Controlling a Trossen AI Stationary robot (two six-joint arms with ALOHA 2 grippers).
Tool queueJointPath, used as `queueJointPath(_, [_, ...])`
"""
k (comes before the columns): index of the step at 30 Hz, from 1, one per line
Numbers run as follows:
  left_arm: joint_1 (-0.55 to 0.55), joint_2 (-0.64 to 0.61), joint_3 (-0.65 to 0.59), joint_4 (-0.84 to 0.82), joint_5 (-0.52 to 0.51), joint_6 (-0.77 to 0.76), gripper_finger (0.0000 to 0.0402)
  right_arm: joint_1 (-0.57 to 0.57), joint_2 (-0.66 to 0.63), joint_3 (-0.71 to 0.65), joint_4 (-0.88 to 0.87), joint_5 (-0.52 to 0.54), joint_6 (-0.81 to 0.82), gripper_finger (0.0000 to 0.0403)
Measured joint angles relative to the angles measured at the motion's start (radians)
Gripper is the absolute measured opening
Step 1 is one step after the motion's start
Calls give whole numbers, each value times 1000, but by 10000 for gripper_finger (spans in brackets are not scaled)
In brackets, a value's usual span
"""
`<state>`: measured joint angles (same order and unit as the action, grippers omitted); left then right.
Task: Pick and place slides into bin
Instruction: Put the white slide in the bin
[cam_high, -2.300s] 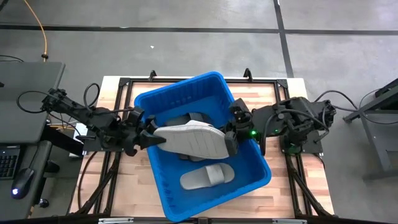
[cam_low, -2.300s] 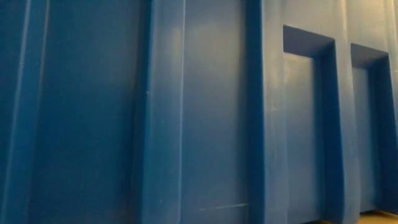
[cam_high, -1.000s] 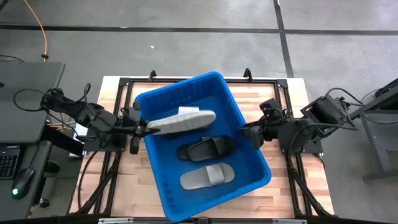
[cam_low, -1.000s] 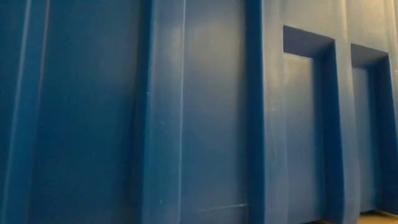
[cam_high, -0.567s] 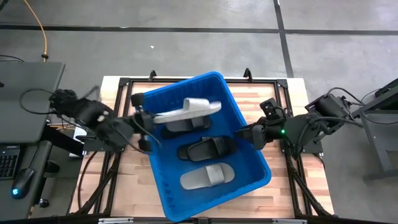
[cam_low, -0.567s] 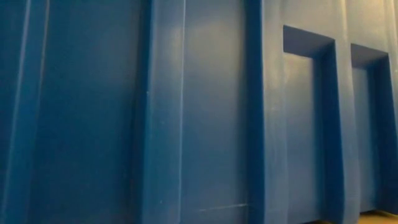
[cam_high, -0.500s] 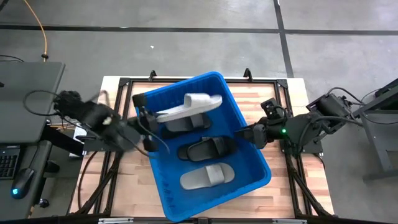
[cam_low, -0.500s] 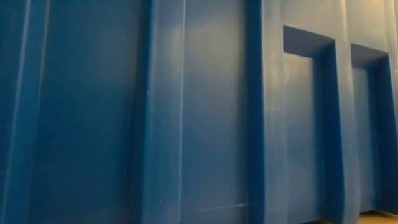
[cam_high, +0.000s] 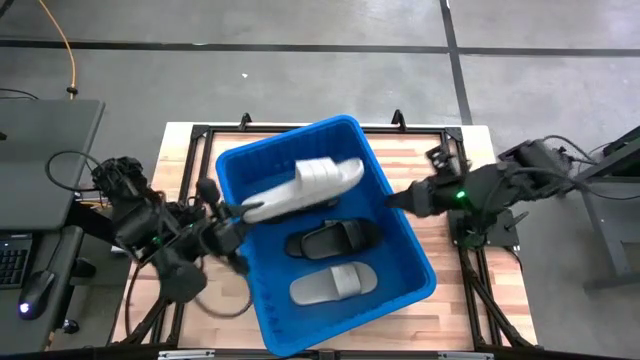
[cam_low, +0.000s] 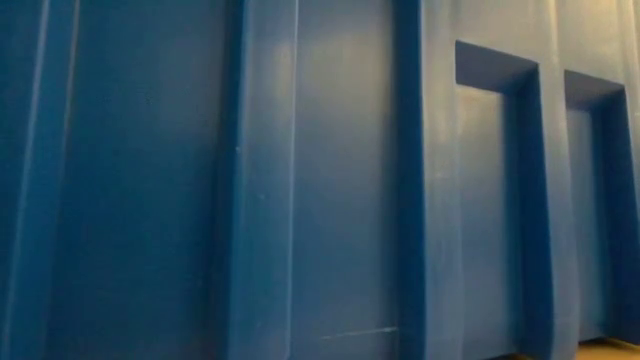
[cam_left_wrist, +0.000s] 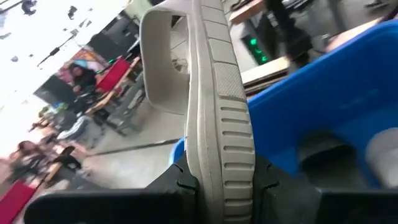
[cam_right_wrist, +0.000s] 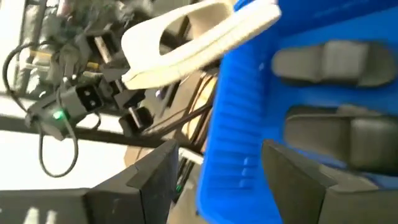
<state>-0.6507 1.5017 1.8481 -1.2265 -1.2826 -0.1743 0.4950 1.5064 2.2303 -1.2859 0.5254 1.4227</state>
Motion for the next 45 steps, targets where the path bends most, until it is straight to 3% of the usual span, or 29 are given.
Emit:
queueJointPath(4, [-39, 1, 0, -1, -5, -17, 40, -56, -55, -237, 245, -145, -63, 218])
queueJointPath(8, [-59, 1, 0, -4, -32, -54, 40, -83, -182, -551, 466, -204, -28, 218])
queueJointPath(16, [-77, 13, -8, -52, 2, -52, 40, -62, -468, -1060, 1184, -50, -46, 218])
queueJointPath(21, [-76, 14, -18, -41, 61, -59, 40, -71, -548, -1273, 1379, 2, 67, 218])
queueJointPath(28, [-76, 22, -16, -23, 103, -41, 40, -84, -524, -1396, 1650, -6, 142, 233])
queueJointPath(33, [-76, 30, -16, -14, 119, -31, 40, -98, -493, -1394, 1654, -62, 145, 259])
queueJointPath(45, [-56, 65, -14, 53, 152, 64, 40, -122, -436, -1393, 1778, -135, 221, 255])
